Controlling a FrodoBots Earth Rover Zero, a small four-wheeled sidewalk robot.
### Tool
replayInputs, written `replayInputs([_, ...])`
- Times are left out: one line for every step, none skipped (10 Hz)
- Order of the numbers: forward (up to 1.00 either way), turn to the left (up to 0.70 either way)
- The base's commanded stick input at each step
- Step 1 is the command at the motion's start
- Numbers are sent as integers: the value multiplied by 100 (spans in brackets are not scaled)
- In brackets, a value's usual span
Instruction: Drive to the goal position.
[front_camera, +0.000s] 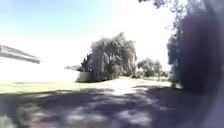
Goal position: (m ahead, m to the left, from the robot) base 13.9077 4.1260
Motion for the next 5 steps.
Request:
replayInputs([100, 0])
replayInputs([100, 0])
replayInputs([100, 0])
replayInputs([100, 0])
replayInputs([100, 0])
